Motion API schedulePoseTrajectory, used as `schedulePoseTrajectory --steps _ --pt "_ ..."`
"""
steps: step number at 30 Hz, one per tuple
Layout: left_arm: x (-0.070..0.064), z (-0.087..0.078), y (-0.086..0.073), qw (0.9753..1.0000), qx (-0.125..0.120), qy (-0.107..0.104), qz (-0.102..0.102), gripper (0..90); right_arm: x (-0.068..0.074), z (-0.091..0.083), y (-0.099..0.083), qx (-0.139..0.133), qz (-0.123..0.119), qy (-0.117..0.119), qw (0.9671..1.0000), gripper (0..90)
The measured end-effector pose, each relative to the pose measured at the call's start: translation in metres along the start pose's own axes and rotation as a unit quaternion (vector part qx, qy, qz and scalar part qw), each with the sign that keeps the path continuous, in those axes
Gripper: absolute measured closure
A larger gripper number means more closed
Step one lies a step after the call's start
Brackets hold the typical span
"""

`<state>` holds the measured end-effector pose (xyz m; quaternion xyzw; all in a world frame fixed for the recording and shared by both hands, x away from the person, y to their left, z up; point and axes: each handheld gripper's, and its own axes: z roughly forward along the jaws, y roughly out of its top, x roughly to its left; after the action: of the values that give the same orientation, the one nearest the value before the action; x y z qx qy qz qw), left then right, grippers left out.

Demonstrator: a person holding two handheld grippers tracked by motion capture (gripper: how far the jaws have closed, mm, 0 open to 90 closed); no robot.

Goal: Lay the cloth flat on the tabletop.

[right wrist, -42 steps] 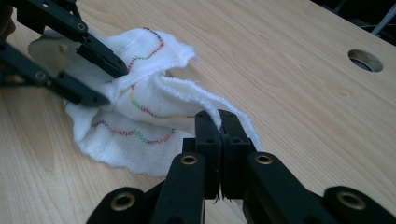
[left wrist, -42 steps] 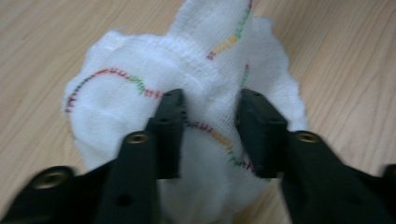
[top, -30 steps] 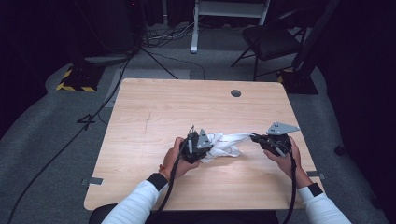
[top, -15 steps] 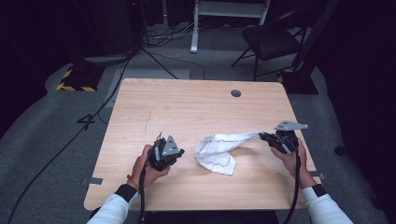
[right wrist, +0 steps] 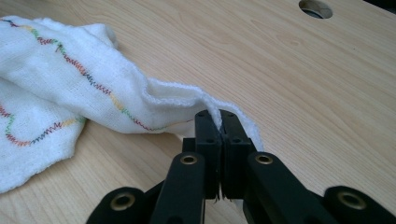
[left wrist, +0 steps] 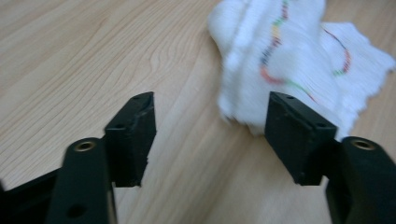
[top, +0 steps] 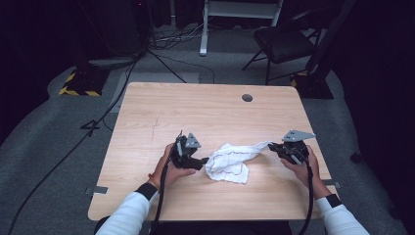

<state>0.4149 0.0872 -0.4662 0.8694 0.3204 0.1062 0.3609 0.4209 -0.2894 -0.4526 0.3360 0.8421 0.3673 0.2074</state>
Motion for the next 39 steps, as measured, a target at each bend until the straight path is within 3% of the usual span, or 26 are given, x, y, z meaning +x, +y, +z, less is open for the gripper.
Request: schedulePoseTrajectory --steps 2,4,10,14,18,22,24,27,28,34,36,39 --pt "0.007 0.010 0.005 0.9995 0.005 -0.013 -0.028 28.9 0.001 0.000 0.000 -0.001 -0.005 0.000 1.0000 87.9" --pt "0.010 0.020 0.007 0.9986 0.016 -0.037 -0.034 27.9 0.001 0.000 0.000 0.000 -0.009 -0.001 1.0000 87.9" --pt "-0.002 0.025 0.004 0.9978 0.030 -0.059 -0.002 25.3 0.003 0.000 0.000 -0.002 -0.020 0.001 0.9998 87.7" --pt "-0.014 0.026 0.002 0.9975 0.040 -0.053 0.024 25.2 0.004 0.000 0.001 0.000 -0.031 0.002 0.9995 87.5" --pt "-0.020 0.028 0.001 0.9969 0.043 -0.057 0.033 25.4 0.006 0.000 0.001 0.000 -0.037 0.002 0.9993 87.5" --pt "-0.019 0.027 0.001 0.9935 0.045 -0.091 0.052 42.1 0.006 0.001 0.001 0.002 -0.038 0.005 0.9993 87.6" --pt "-0.022 0.026 0.002 0.9913 0.047 -0.101 0.069 57.4 0.007 0.001 0.001 -0.001 -0.041 0.006 0.9991 87.6" --pt "-0.028 0.022 0.004 0.9890 0.047 -0.082 0.114 70.2 0.007 -0.001 0.002 -0.002 -0.043 0.002 0.9991 87.7" --pt "-0.029 0.019 0.004 0.9891 0.043 -0.075 0.119 73.4 0.007 -0.001 0.002 -0.004 -0.044 0.001 0.9990 87.7" --pt "-0.022 -0.001 0.007 0.9904 0.005 -0.066 0.121 83.3 0.004 -0.008 0.003 -0.023 -0.037 -0.004 0.9990 87.9" --pt "-0.020 -0.011 0.009 0.9898 -0.008 -0.065 0.127 85.0 0.004 -0.010 0.005 -0.031 -0.032 0.001 0.9990 88.0" --pt "-0.017 -0.024 0.013 0.9899 -0.033 -0.049 0.129 85.6 0.003 -0.015 0.009 -0.042 -0.030 0.005 0.9987 88.0"
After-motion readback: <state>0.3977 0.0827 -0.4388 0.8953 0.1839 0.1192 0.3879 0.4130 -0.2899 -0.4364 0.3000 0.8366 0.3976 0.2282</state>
